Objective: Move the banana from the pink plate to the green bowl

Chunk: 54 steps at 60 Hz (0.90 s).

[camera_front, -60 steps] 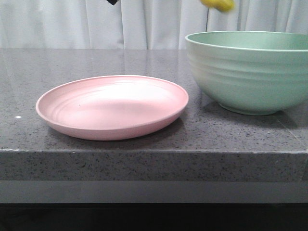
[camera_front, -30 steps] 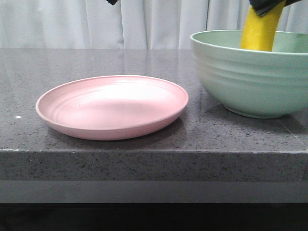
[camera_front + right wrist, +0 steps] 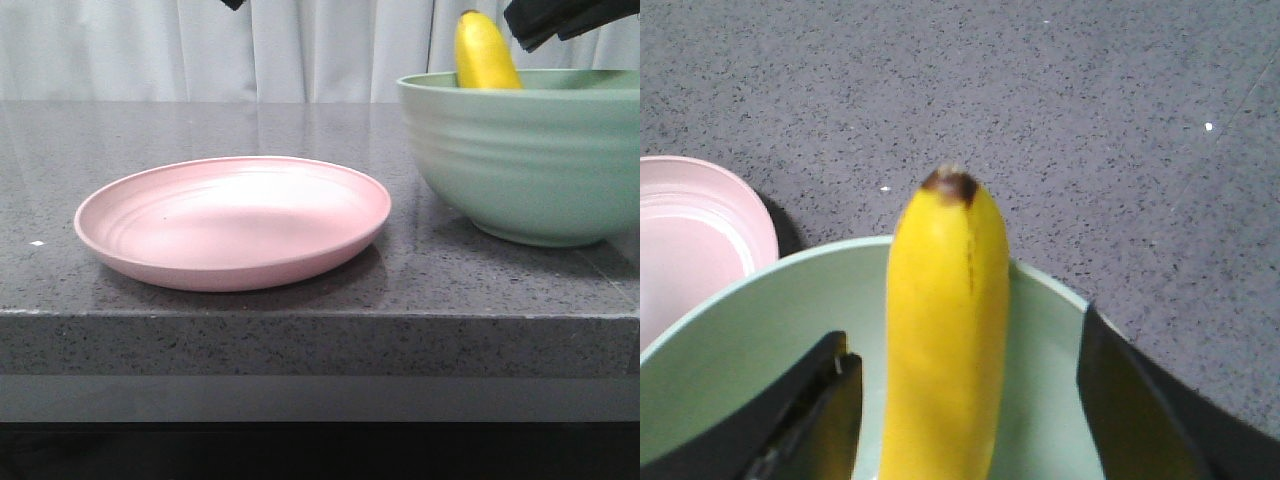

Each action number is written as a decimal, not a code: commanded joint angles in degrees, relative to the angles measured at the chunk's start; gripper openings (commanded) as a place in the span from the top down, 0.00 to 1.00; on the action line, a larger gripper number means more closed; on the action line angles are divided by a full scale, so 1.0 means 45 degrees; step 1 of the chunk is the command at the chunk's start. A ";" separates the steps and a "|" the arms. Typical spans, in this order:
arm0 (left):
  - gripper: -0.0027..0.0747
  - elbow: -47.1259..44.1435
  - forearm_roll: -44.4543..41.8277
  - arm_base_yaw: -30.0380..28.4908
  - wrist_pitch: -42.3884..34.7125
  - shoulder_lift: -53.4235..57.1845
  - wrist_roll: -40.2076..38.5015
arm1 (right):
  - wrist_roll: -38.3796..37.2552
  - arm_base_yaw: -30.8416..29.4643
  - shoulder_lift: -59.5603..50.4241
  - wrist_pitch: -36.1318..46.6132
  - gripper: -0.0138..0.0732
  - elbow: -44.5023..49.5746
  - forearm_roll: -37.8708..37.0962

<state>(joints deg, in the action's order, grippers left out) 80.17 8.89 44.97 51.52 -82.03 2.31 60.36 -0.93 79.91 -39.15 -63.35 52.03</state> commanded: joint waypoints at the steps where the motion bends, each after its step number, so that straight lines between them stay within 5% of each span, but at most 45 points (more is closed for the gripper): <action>1: 0.17 0.0402 0.0137 0.0116 -0.0674 0.0443 -0.0067 | 0.0122 0.0007 -0.0380 0.0330 0.28 -0.0493 0.0685; 7: 0.17 0.0402 -0.0105 0.0116 -0.0828 0.0443 -0.0067 | -0.0128 0.0007 -0.0566 -0.0112 0.28 -0.0706 0.0696; 14: 0.29 0.0402 -0.0608 -0.0043 -0.1224 0.0443 -0.0402 | -0.2755 -0.0153 -0.0989 -0.0519 0.40 -0.1068 0.0356; 30: 0.98 0.0402 -0.1184 -0.1710 -0.1862 0.0443 -0.0677 | -0.8150 -0.0177 -0.1377 -0.3617 0.91 -0.3099 -0.2659; 44: 0.99 0.0402 -0.1184 -0.4003 -0.1895 0.0702 -0.0840 | -1.1181 -0.0177 -0.1396 -0.5660 0.91 -0.4541 -0.6751; 54: 0.99 0.0019 -0.1260 -0.5504 -0.1963 0.1865 -0.1053 | -1.1733 -0.0148 -0.2087 -0.5156 0.91 -0.4384 -0.8263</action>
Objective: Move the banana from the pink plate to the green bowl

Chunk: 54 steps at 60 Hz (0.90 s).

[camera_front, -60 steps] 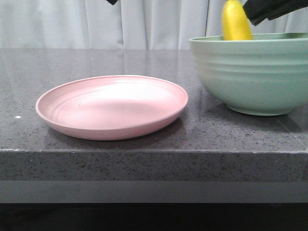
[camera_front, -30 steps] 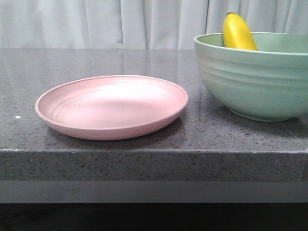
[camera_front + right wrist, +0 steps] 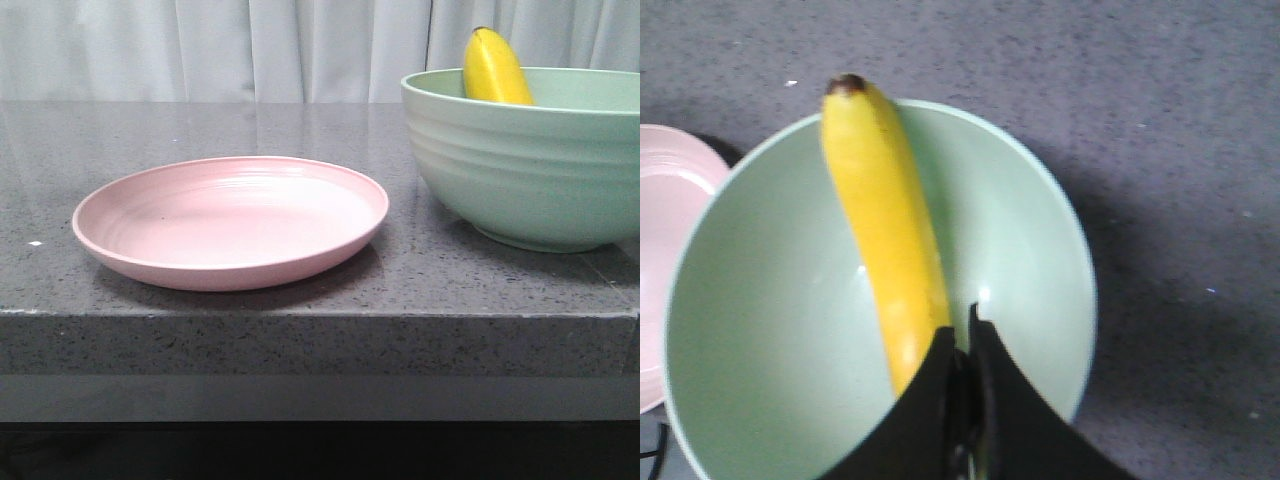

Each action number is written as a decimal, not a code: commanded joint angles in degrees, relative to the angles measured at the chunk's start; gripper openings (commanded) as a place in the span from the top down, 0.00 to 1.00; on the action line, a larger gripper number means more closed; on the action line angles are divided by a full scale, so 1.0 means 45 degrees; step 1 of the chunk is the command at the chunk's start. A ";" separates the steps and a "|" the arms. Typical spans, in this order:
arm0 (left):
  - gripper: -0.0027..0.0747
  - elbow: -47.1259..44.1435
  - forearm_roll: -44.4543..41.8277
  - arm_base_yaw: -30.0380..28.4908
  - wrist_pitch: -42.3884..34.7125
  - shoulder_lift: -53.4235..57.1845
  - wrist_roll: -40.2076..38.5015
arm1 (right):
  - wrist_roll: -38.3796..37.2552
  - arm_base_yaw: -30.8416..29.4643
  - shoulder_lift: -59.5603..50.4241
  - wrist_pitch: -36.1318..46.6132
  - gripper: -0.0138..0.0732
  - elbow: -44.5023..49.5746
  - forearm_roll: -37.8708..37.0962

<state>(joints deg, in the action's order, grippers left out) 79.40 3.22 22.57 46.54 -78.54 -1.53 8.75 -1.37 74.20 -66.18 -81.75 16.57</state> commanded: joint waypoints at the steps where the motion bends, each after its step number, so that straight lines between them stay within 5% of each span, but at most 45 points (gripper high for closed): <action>1: 0.99 0.0126 -0.0001 -0.0689 -0.0852 0.1220 -0.0199 | -0.0247 -0.0039 -0.0954 0.1045 0.91 -0.0169 -0.0371; 23: 0.99 -0.4662 -0.0029 -0.2759 -0.2883 0.6349 -0.0199 | 0.0666 0.1561 -0.6275 0.7334 0.91 0.5755 -0.0199; 40: 0.99 -0.9614 -0.0029 -0.2753 -0.5807 1.1158 -0.0199 | 0.0676 0.2035 -1.0989 0.9474 0.91 1.0776 -0.0165; 54: 0.99 -1.2357 -0.0029 -0.2753 -0.6244 1.4308 -0.0199 | 0.0676 0.2035 -1.4125 1.0272 0.91 1.3394 -0.0165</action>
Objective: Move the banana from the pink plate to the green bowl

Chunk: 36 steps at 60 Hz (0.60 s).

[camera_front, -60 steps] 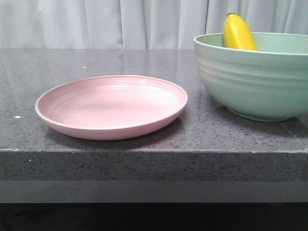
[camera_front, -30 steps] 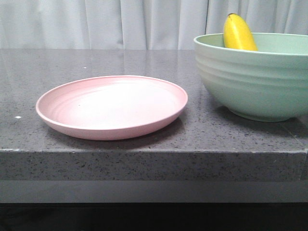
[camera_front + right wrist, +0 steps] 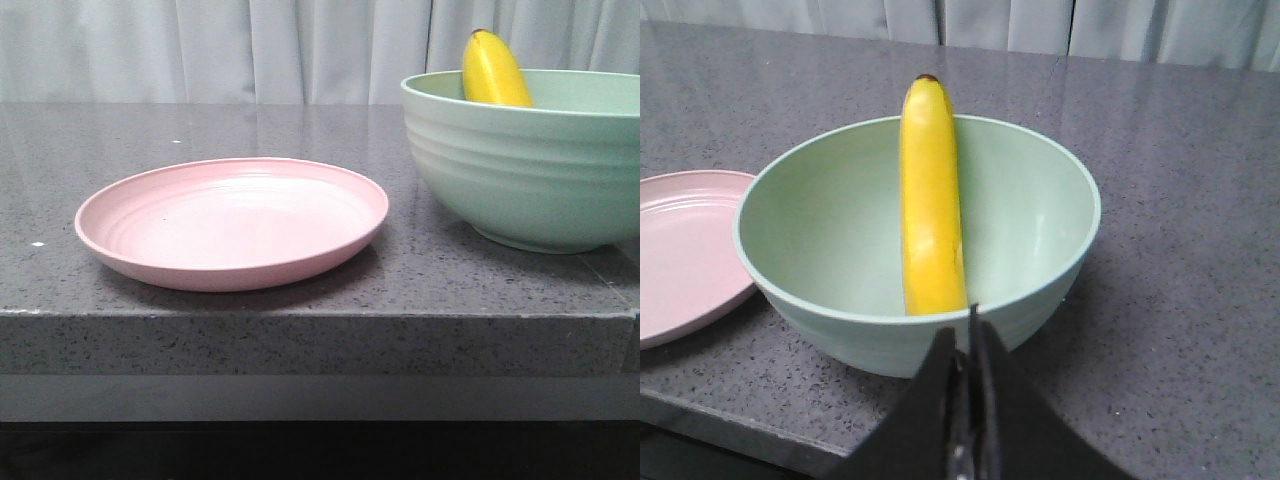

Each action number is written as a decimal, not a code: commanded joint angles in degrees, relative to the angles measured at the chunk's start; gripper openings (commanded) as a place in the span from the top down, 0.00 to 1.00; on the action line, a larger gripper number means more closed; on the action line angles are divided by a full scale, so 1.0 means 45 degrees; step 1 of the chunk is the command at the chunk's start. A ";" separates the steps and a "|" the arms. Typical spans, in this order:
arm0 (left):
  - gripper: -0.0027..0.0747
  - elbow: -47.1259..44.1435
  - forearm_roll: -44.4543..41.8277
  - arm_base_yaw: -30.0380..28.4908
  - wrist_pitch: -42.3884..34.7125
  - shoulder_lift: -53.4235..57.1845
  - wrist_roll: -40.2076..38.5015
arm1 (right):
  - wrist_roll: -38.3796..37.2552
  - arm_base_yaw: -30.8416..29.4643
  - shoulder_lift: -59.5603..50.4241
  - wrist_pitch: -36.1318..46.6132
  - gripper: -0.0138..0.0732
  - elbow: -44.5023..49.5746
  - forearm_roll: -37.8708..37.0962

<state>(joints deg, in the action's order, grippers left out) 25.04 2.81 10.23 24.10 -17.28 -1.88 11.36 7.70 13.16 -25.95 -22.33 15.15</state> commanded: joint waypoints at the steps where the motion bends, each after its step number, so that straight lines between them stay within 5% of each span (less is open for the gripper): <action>1: 0.99 -0.0379 0.0062 -0.0009 -0.1256 0.0839 -0.0121 | 0.0096 0.0018 -0.0768 0.1377 0.91 0.0277 0.0149; 36: 0.99 -0.1025 0.0062 -0.0009 -0.1918 0.1892 -0.0121 | 0.0096 -0.0006 -0.1401 0.1790 0.91 0.0553 0.0149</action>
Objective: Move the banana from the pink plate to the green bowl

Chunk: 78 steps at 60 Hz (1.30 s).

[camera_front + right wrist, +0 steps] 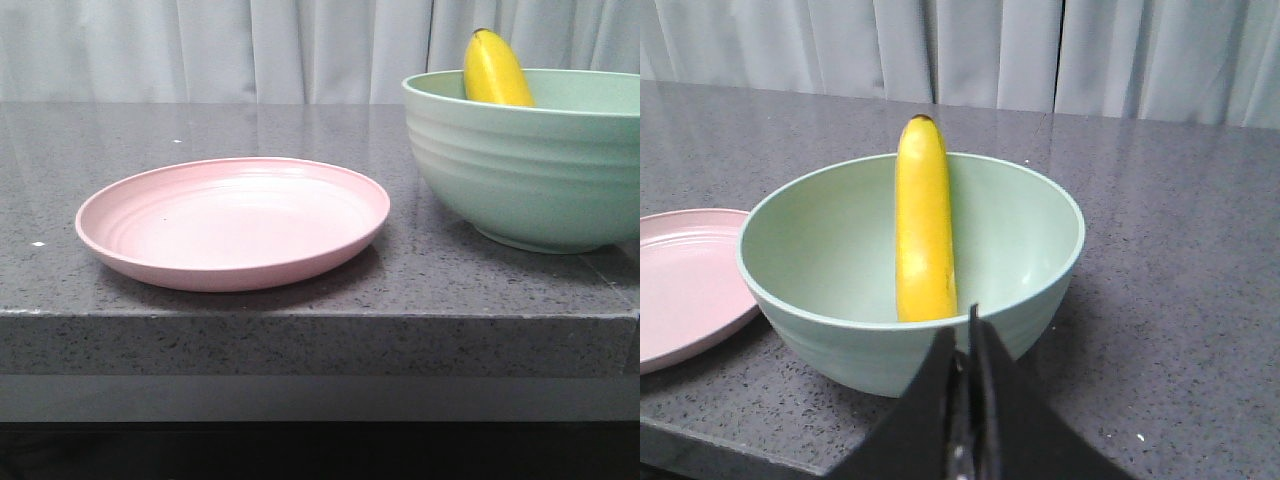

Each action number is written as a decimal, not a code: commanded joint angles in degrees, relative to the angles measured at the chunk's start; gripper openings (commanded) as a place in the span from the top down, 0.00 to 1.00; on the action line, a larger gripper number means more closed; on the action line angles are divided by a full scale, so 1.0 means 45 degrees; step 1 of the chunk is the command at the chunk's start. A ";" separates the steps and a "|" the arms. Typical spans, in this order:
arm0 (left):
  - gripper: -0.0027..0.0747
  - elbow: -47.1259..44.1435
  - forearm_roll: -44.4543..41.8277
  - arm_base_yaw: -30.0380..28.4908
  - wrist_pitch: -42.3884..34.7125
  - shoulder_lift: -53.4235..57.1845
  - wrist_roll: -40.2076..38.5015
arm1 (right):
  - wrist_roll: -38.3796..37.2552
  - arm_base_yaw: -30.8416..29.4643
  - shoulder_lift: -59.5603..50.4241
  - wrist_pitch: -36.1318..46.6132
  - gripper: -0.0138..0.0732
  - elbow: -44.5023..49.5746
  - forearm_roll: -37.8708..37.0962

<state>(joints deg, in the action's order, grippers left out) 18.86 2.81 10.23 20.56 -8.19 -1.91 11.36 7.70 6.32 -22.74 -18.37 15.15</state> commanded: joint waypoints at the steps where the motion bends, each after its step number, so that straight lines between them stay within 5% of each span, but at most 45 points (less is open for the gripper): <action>1: 0.99 0.0348 0.0062 -0.0009 -0.1132 -0.0126 -0.0113 | 0.0096 -0.0006 0.0121 0.1077 0.91 -0.0328 0.0149; 26: 0.99 0.0185 -0.0080 -0.0009 -0.1232 0.0018 -0.0113 | 0.0096 -0.0006 0.0121 0.1077 0.91 -0.0328 0.0149; 48: 0.99 -0.2269 -0.0314 -0.1460 -0.1343 0.2031 -0.0113 | 0.0096 -0.0006 0.0121 0.1064 0.91 -0.0328 0.0149; 63: 0.99 -0.4384 -0.0056 -0.1537 -0.3644 0.2152 -0.0113 | 0.0096 -0.0006 0.0121 0.1064 0.91 -0.0328 0.0149; 78: 0.99 -0.4316 0.0072 -0.1537 -0.3681 0.2128 -0.0113 | 0.0096 -0.0006 0.0121 0.1064 0.91 -0.0328 0.0149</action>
<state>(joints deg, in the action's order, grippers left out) -0.44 2.50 3.38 9.52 0.24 -1.91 11.36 7.70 6.32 -22.61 -18.24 15.27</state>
